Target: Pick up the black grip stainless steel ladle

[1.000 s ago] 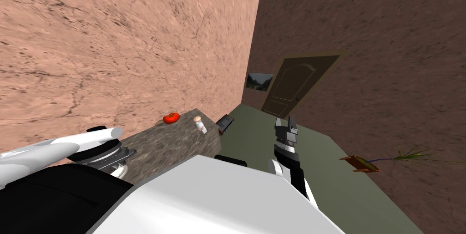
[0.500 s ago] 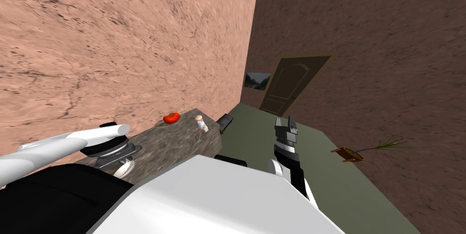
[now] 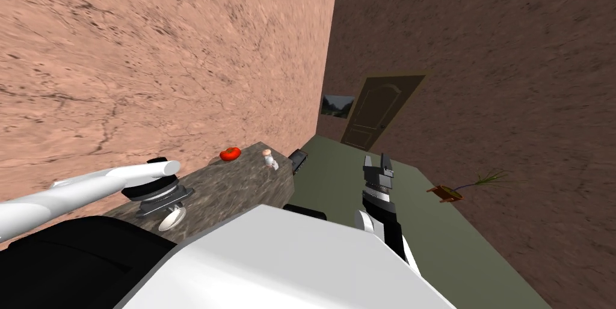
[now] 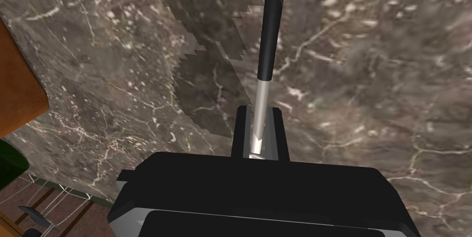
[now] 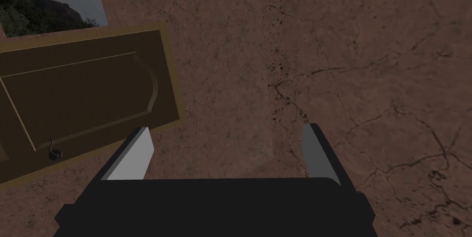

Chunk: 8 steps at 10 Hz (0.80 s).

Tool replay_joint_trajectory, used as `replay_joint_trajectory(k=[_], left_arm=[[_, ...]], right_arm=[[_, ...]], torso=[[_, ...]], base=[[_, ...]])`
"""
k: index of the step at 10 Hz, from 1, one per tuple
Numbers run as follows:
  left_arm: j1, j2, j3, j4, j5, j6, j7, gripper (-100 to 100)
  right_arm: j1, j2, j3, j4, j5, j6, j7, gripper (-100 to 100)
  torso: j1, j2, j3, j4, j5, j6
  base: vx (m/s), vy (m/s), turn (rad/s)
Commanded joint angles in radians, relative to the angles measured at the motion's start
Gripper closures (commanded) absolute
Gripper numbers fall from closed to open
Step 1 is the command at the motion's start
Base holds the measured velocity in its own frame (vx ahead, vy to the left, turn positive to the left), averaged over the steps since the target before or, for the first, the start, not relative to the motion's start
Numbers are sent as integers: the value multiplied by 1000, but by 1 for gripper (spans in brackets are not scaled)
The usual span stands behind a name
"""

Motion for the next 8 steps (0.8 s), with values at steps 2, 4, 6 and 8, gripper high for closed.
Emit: replay_joint_trajectory(k=[2, 4, 6, 8], left_arm=[[7, 21, -16, -64, 14, 11, 78, 100], [9, 35, -28, -102, 22, 18, 130, 100], [9, 35, -28, -103, 22, 18, 159, 100], [9, 34, -28, -102, 21, 18, 153, 0]], right_arm=[[0, 0, 0, 0, 0, 0, 0, 0], [0, 0, 0, 0, 0, 0, 0, 0], [0, 0, 0, 0, 0, 0, 0, 0], [0, 0, 0, 0, 0, 0, 0, 0]], torso=[[0, -1, -1, 0, 0, -1], [-1, -1, 0, 0, 0, -2], [0, -1, 0, 0, 0, -2], [-1, -5, -3, -1, 0, -2]], base=[[-89, 18, -79], [-93, 22, -67], [-58, 24, -36], [-4, 3, 2]])
